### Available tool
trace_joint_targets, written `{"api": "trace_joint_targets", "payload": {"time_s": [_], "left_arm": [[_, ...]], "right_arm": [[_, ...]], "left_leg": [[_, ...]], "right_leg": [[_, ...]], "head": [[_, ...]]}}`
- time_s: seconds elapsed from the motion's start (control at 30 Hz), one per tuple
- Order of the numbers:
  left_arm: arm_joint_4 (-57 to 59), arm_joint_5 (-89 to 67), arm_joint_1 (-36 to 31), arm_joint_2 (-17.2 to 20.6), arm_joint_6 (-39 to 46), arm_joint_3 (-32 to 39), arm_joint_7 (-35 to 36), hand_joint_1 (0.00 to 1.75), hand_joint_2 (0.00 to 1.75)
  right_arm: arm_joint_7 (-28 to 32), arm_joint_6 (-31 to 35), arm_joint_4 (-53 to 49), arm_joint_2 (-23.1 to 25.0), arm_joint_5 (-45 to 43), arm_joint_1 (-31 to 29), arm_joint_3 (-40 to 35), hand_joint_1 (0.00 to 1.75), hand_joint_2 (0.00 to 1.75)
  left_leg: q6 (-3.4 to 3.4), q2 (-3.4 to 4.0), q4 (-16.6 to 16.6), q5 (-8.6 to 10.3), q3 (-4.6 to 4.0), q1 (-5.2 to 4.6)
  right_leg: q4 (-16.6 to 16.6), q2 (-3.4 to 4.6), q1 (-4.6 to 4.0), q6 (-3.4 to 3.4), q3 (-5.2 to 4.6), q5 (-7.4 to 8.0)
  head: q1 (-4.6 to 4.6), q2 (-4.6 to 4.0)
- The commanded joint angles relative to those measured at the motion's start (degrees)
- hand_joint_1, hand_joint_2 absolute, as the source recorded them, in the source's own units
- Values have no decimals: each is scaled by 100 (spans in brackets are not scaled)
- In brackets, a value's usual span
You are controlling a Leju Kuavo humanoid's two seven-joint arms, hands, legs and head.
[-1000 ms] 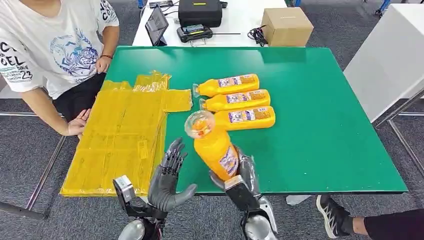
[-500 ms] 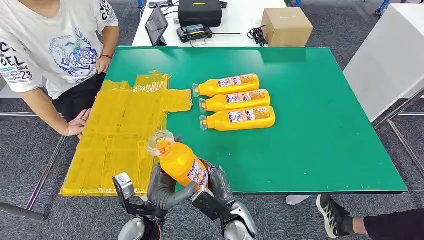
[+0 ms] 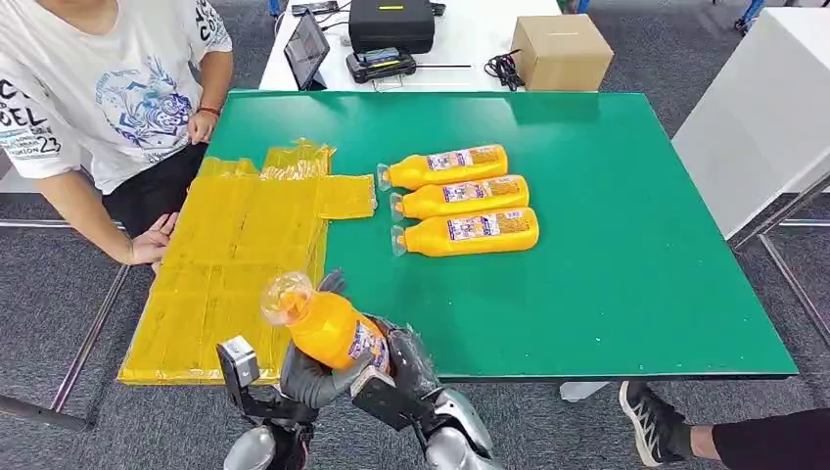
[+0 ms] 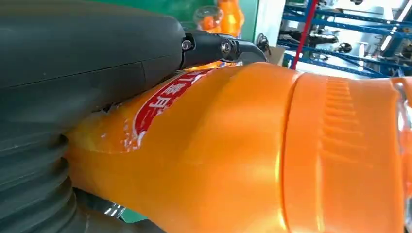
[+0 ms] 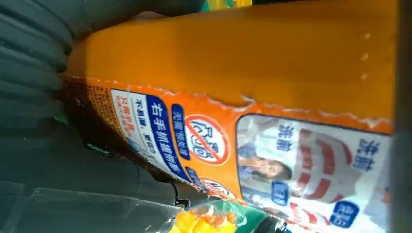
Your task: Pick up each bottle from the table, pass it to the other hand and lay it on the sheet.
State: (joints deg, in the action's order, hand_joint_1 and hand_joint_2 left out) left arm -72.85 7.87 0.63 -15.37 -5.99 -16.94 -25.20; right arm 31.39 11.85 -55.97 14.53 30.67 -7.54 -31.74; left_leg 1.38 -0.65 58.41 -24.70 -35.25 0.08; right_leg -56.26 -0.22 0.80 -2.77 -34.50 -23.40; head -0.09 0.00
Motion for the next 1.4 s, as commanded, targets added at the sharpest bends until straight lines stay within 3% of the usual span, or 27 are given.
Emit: {"api": "trace_joint_targets", "payload": {"time_s": [0.03,0.53,0.57,0.6,0.63,0.67,0.7,0.83,1.0,1.07,1.23,1.4], "left_arm": [[418,36,-227,52,-238,-292,31,175,175],[225,469,-204,-19,-678,-120,-109,175,175],[196,507,-193,-37,-650,-69,-126,175,175],[176,507,-190,-30,-648,-61,-126,175,175],[176,507,-190,-30,-648,-61,-126,175,175],[87,452,-157,-45,-478,12,-172,175,175],[-2,365,-133,-34,-366,31,-222,175,175],[-103,334,-136,-10,-307,93,-235,175,175],[-312,-326,-262,26,580,283,-471,175,175],[-306,-321,-315,55,574,328,-468,175,175],[-145,-1655,-827,116,2270,803,-814,175,175],[-116,-1673,-871,104,2244,888,-799,175,175]], "right_arm": [[-59,-60,760,32,108,-299,-516,175,175],[-152,-33,891,4,243,-325,-566,175,175],[-190,30,886,17,226,-311,-514,65,175],[-200,69,862,26,210,-297,-481,17,175],[-200,69,862,26,210,-297,-481,17,175],[-208,190,738,62,115,-230,-347,0,175],[-226,232,590,75,40,-173,-252,0,0],[-252,249,307,46,-34,-107,-172,0,0],[74,605,-933,1,-802,246,372,0,0],[-45,542,-1239,-63,-829,322,349,0,0],[277,1335,-2698,-98,-1188,655,364,0,0],[168,1391,-2722,-130,-1194,630,272,0,0]], "left_leg": [[-7,4,-5,-9,27,3],[-8,4,-3,-13,34,5],[-5,0,-4,-6,18,3],[-7,1,-2,-11,27,6],[-6,-2,-2,-6,18,4],[-8,-1,-3,-12,32,7],[-7,0,-3,-9,25,4],[-7,-3,1,-8,15,5],[-4,-5,1,-1,3,2],[-4,-6,3,-1,-2,2],[-6,-10,5,-2,3,3],[-8,6,-1,-6,20,4]], "right_leg": [[4,1,-4,10,26,-9],[5,-2,-7,12,33,-13],[3,-4,-4,8,18,-7],[4,-4,-7,11,27,-12],[3,-6,-5,8,17,-8],[6,-6,-8,12,33,-13],[4,-4,-5,9,25,-11],[0,-7,-6,9,16,-10],[-1,-9,-3,6,3,-5],[-3,-8,-2,6,-2,-4],[-4,-14,-4,9,6,-8],[-1,1,-5,11,17,-7]], "head": [[0,0],[-2,0],[-2,0],[-2,0],[-2,0],[-2,0],[-2,0],[0,0],[-2,0],[0,0],[2,0],[0,0]]}}
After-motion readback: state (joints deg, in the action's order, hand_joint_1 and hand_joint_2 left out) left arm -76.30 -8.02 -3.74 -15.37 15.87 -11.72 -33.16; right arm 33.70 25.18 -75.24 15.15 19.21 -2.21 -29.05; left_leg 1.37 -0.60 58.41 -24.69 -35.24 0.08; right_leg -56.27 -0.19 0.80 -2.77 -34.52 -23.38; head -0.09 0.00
